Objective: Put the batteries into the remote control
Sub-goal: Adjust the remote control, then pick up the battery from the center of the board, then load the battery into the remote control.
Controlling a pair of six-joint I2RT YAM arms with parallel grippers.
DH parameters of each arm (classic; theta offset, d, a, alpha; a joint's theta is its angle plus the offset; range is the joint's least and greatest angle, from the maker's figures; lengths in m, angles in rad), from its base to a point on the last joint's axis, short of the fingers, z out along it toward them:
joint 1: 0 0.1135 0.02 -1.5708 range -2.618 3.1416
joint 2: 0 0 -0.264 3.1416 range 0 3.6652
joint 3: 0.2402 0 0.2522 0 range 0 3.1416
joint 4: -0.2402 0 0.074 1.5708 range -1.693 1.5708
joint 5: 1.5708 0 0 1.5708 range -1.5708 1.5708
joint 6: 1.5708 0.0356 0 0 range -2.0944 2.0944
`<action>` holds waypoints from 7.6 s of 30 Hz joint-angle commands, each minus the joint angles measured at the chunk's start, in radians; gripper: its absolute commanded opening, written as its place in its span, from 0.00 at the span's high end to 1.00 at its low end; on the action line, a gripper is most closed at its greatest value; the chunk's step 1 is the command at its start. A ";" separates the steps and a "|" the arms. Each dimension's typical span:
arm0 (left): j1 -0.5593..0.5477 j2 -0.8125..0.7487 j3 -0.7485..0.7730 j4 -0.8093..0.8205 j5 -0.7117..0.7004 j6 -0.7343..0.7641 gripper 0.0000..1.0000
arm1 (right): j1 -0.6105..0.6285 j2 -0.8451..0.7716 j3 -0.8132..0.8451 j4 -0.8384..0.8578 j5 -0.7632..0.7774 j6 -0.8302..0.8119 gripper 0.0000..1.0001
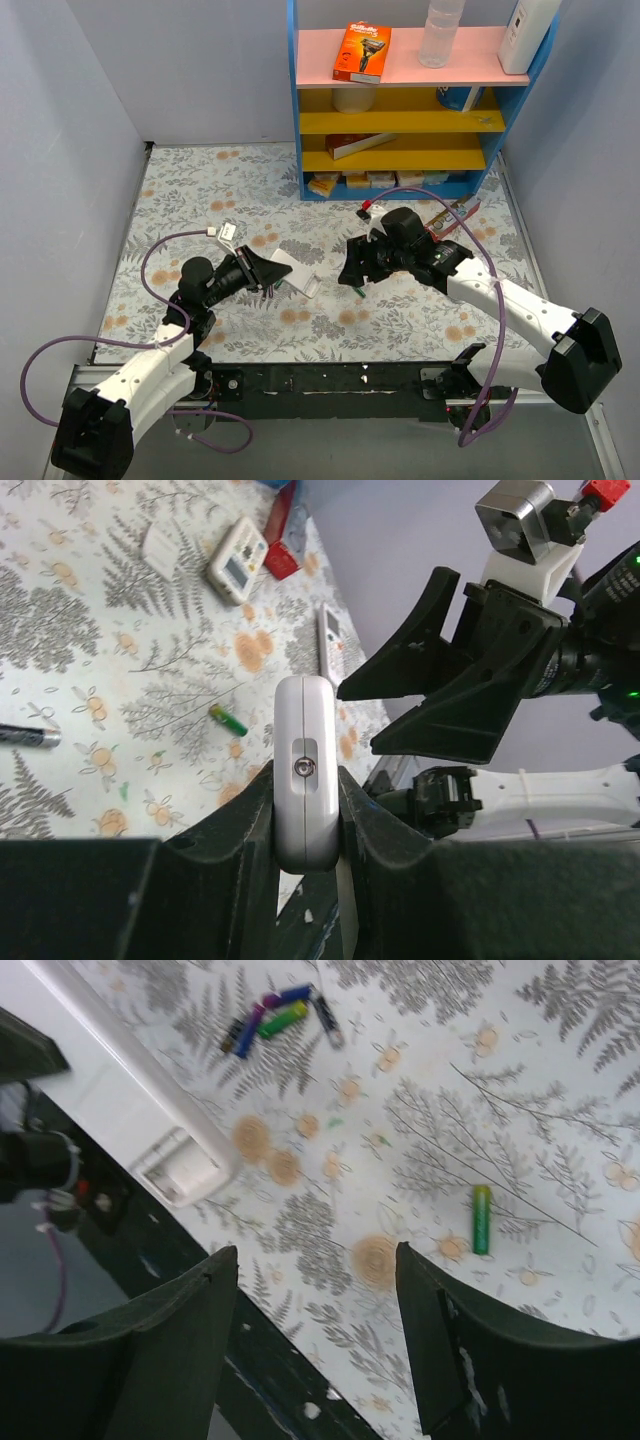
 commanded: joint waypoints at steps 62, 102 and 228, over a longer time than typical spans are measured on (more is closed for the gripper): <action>-0.068 0.013 0.204 -0.098 -0.015 0.177 0.20 | -0.027 0.050 0.227 0.013 0.016 0.083 0.99; -0.016 0.287 0.261 -0.095 0.394 0.217 0.72 | 0.025 0.188 0.252 0.022 -0.045 -0.019 0.99; -0.082 0.074 -0.030 0.085 0.060 0.059 1.00 | 0.140 0.475 0.559 -0.454 0.045 0.072 0.99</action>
